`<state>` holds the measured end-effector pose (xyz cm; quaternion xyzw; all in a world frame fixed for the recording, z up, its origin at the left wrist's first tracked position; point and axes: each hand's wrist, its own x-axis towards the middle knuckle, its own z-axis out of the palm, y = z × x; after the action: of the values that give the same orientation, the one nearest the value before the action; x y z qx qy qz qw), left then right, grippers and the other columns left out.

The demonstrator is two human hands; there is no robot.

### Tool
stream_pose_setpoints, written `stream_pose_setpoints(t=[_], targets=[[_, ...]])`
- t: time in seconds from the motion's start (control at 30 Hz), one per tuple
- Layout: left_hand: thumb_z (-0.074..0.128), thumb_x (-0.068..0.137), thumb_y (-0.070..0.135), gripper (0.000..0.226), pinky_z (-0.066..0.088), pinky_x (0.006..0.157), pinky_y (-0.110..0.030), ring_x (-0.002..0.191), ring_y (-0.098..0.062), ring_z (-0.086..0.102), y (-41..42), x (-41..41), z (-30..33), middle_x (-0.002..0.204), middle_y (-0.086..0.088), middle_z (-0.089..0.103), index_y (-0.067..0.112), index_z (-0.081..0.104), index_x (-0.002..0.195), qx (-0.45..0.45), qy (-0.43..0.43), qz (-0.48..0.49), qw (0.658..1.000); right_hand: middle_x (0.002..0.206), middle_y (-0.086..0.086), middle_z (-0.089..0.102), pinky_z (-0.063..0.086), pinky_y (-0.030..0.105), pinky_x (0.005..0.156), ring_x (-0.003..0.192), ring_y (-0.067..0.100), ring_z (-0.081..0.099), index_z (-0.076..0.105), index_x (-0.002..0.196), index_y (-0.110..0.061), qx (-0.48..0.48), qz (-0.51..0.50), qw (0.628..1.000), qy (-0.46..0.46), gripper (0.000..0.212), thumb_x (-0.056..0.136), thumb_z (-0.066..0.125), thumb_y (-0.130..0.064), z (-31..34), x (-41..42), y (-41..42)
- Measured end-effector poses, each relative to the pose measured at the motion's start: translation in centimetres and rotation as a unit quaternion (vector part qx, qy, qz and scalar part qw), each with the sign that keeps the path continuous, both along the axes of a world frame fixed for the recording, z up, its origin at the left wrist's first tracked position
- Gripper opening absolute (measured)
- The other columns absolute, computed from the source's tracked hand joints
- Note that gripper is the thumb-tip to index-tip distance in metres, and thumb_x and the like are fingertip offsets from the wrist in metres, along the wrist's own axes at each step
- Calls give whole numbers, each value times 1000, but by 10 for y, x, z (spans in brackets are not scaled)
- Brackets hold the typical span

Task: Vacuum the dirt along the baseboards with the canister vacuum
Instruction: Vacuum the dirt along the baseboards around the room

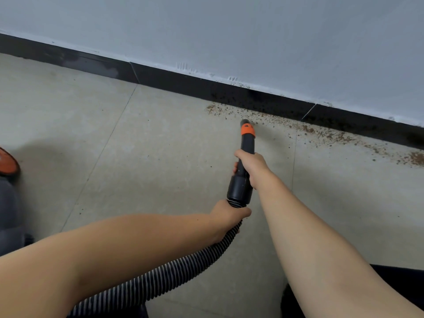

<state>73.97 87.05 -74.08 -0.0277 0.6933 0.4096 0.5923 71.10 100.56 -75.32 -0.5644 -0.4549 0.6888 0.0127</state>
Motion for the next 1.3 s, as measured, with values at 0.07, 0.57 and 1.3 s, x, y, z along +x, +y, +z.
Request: stream_pose_setpoints(t=[0.07,0.57,1.3], targets=[[66,84,12,29,47,50,-24,53,-18,49,4,2,-2,67,-7,50,5,55,109,0,-7,-24,1000,58,7,54,47,27,50,41,18,50,47,90,-10,13,-30,999,-17,13,84,59,-11,-4,10,5],[63,85,10,12,45,51,-25,50,-18,47,4,-7,-1,65,-7,48,10,50,86,12,-6,93,996,59,9,54,48,26,47,39,18,50,48,91,-8,-2,122,993,5,12,84,58,-8,3,-38,-9],[64,87,11,13,46,47,-21,53,-16,48,13,-26,5,67,-6,49,10,51,88,31,-17,49,998,61,9,54,48,28,50,44,20,50,50,100,-5,25,44,998,-25,18,84,58,-8,1,-41,11]])
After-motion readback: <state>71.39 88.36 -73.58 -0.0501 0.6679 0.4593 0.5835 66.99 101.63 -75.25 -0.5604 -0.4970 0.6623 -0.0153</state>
